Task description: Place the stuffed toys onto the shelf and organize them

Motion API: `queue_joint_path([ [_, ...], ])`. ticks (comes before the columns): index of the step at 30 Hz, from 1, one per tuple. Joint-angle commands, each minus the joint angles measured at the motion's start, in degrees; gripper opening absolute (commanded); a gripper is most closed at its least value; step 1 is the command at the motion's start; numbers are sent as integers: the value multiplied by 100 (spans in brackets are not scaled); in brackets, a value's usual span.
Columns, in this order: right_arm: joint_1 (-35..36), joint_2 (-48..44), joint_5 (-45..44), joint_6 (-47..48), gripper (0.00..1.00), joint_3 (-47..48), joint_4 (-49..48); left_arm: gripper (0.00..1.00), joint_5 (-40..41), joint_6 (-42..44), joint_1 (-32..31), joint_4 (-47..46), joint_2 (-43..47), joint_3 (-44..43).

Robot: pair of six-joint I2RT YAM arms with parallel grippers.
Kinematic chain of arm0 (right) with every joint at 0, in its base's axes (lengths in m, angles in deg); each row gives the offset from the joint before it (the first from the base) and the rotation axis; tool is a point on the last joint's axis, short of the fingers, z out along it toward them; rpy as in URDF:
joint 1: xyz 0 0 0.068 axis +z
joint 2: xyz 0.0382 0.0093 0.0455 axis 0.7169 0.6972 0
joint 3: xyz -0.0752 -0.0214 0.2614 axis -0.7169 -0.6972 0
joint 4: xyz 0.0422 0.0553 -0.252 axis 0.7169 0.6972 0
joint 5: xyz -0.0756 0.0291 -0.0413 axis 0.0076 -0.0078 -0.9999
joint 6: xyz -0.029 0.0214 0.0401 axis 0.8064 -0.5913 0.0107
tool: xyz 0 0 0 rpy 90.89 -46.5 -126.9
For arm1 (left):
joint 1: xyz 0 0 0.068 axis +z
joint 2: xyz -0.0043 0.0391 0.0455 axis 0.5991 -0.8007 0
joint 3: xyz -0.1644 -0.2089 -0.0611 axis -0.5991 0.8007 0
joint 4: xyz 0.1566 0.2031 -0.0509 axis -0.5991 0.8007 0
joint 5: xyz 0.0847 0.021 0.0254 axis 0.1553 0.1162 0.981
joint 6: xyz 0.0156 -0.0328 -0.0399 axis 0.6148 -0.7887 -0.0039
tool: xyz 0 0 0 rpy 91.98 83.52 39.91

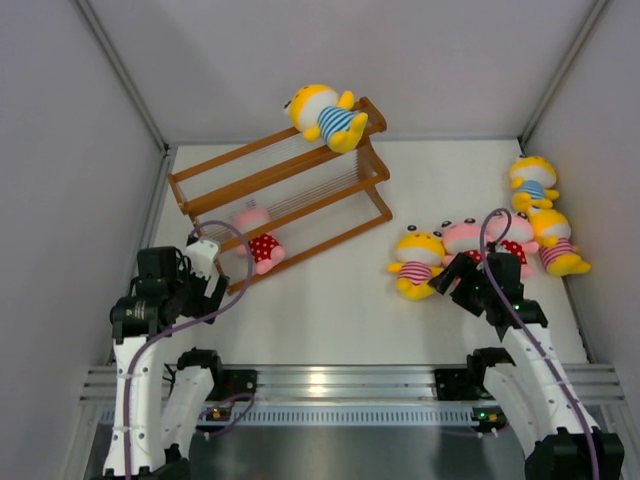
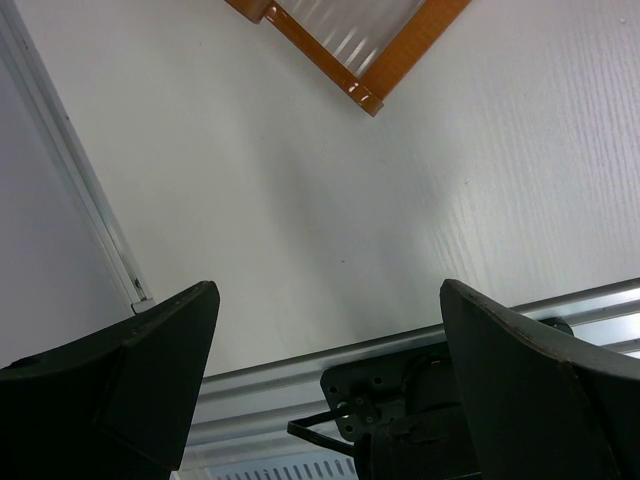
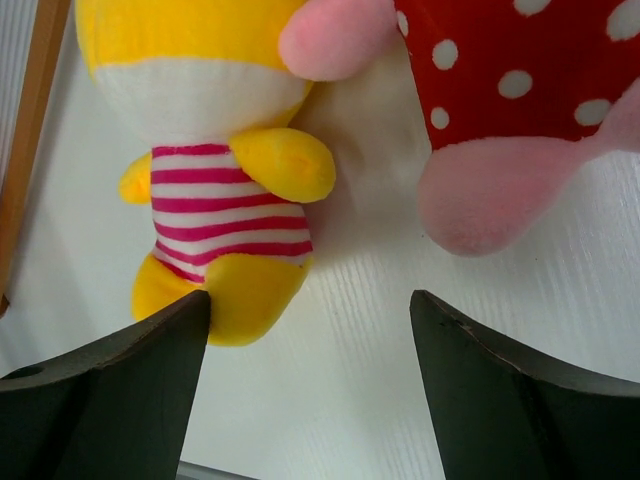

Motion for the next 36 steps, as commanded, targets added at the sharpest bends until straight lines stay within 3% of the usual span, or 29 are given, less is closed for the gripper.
queue_joint_path([
  [1,-3,104,140,4,80,-33,-464,98,-157,49,36,-201,-62,-204],
  [12,287,597,298,-320,78,-50,-1157,98,-140,32,27,-192,-107,-239],
  [16,769,920,289,-663,71,-208,-1746,98,-201,14,27,-201,-168,-301],
  [17,867,983,245,-707,66,-209,-1921,98,-210,-3,36,-201,-168,-327],
  [18,937,1071,219,-699,50,-200,-1984,98,-201,5,27,-201,-177,-345],
  [20,1096,1291,175,-612,33,-104,-2072,98,-184,-4,36,-201,-177,-362],
  [21,1096,1335,183,-550,14,-51,-2072,98,-184,-3,27,-201,-168,-380],
  [23,1105,1405,253,-383,0,151,-2020,98,-131,-3,27,-192,-142,-406],
  [29,1236,1072,1114,855,0,1117,-1564,98,-131,6,36,-183,-98,-503],
  [32,1394,975,1894,1575,0,1715,-1255,98,-455,-30,27,-140,-115,-652],
  [36,1781,1062,2371,1701,0,2287,-1281,98,-1158,32,36,-69,-185,-933],
])
